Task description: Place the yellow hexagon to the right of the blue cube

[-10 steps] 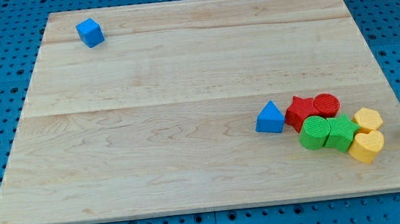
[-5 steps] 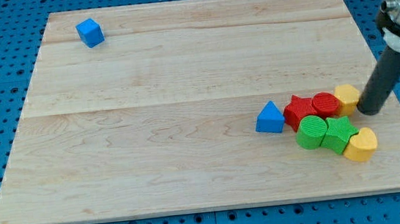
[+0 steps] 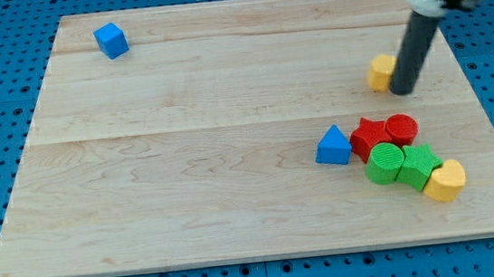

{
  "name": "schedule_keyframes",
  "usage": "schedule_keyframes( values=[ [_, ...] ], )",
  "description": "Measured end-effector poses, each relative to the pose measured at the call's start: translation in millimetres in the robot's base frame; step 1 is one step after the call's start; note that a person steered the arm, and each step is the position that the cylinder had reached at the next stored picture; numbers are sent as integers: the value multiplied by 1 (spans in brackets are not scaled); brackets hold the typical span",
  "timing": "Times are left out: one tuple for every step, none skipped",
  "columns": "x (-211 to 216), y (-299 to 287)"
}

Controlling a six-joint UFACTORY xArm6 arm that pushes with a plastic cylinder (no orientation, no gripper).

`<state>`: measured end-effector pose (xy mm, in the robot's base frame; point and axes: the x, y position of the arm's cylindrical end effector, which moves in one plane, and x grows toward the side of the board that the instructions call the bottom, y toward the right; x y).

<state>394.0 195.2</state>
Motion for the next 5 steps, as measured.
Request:
schedule_keyframes(
  values=[
    [-43, -3],
    [-90, -15],
    [-120, -67],
    [-103, -73],
    [-111, -63]
  ],
)
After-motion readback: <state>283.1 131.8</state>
